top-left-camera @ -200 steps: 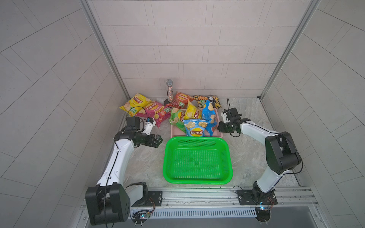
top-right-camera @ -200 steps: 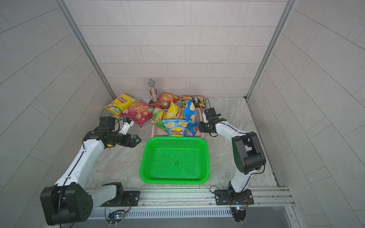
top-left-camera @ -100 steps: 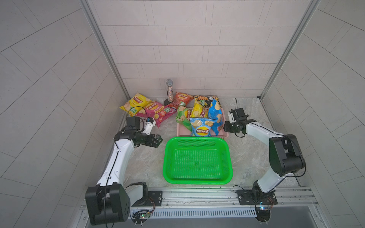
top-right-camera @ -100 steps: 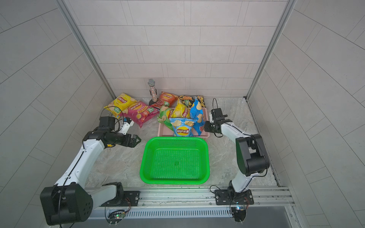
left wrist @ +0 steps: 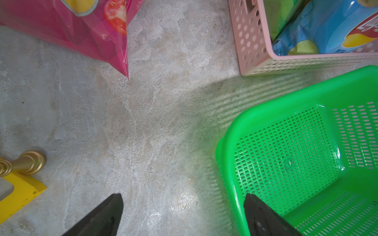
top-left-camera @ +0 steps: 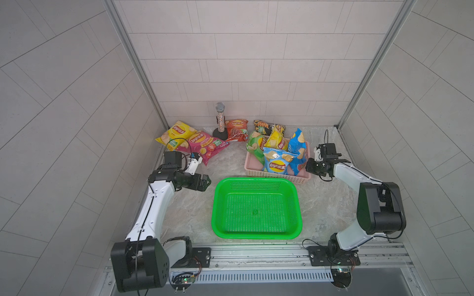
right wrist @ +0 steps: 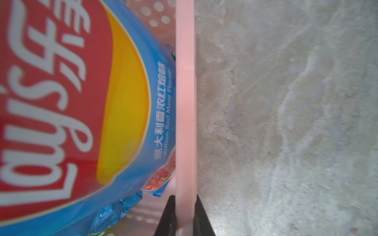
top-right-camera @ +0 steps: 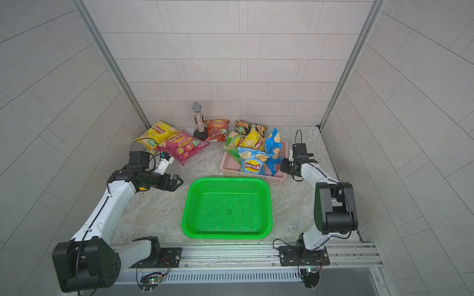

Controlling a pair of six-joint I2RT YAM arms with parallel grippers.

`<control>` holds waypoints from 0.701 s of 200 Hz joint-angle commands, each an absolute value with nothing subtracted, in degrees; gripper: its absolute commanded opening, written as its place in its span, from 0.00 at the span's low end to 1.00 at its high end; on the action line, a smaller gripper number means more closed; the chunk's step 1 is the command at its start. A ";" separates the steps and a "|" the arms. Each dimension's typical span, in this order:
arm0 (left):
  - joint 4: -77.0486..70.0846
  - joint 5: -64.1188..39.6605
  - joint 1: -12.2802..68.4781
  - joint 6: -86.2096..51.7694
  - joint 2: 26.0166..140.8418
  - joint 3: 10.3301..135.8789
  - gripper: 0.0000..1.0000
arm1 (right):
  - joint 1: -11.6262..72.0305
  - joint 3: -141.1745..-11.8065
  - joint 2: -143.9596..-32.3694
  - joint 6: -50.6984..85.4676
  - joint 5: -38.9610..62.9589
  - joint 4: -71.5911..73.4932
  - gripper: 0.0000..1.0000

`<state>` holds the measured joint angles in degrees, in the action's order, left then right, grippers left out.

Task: Put the potato chips into the basket
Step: Move the basket to the center of the board.

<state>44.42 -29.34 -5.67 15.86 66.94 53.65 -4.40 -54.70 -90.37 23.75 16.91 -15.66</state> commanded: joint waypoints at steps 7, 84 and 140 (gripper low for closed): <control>44.35 -29.67 -6.03 15.83 67.49 53.44 1.00 | -7.78 -53.12 -87.80 23.74 12.86 -17.32 0.13; 44.24 -29.70 -6.04 15.82 67.40 53.44 1.00 | -10.39 -48.45 -77.84 25.29 9.93 -18.28 0.07; 44.25 -29.72 -6.01 15.82 67.50 53.36 1.00 | -14.94 -42.81 -69.37 29.49 8.33 -18.45 0.00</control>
